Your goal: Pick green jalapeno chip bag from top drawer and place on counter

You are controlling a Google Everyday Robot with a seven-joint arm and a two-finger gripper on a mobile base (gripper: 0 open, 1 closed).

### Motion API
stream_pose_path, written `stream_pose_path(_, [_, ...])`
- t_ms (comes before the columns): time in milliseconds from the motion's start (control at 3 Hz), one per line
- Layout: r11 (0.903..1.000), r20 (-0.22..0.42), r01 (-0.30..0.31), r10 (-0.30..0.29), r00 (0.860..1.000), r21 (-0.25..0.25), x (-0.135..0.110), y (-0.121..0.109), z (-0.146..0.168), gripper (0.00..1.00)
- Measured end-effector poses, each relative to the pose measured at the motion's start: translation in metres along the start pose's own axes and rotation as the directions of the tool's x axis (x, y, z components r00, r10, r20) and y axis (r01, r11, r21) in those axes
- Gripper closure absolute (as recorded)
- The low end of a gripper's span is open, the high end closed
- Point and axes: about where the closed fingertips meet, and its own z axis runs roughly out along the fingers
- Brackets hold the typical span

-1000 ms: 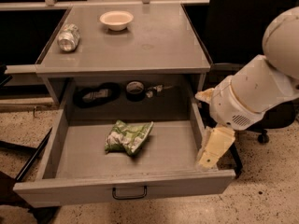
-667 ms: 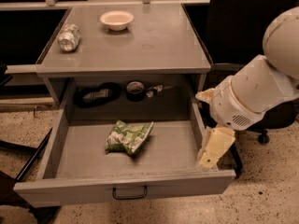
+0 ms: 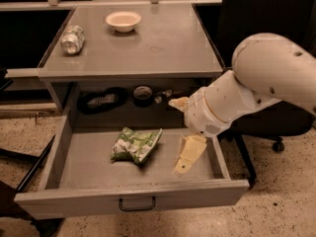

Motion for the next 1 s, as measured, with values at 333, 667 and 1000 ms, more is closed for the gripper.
stream_pose_path(333, [0.9991,0.108,0.04,-0.041,0.993,0.013,-0.033,-0.018,0.053,0.0])
stream_pose_path(667, [0.9969,0.137,0.045,-0.053,0.989,0.065,-0.045,-0.043,0.099,0.0])
stream_pose_path(1000, [0.9936,0.146,0.043,-0.058,0.988,0.105,-0.049,-0.054,0.099,0.0])
